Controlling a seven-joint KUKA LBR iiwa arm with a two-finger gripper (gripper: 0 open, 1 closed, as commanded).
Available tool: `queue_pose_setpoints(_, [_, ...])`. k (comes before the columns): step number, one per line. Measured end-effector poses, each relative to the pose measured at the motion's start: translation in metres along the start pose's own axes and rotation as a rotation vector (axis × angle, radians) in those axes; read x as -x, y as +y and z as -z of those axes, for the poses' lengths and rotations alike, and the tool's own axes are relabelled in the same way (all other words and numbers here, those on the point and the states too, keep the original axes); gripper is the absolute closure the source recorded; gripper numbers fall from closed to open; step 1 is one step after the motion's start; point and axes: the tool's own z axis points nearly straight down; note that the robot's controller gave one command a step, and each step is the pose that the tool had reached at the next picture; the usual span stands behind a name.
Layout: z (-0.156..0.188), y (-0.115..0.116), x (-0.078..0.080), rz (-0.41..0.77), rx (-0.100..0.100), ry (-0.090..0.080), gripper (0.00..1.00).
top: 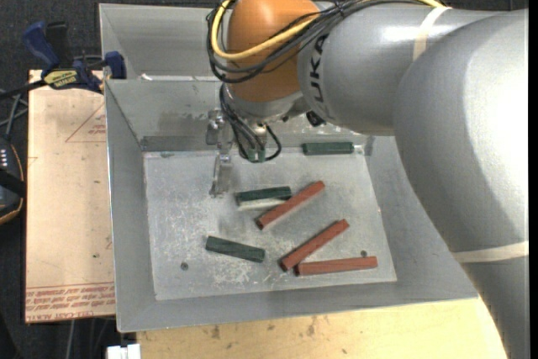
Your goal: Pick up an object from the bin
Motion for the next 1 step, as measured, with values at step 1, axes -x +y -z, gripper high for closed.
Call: queue_pose_setpoints(1, [-0.0181, -0.0265, -0.0123, 0.142, 0.002, -0.013, 0.0])
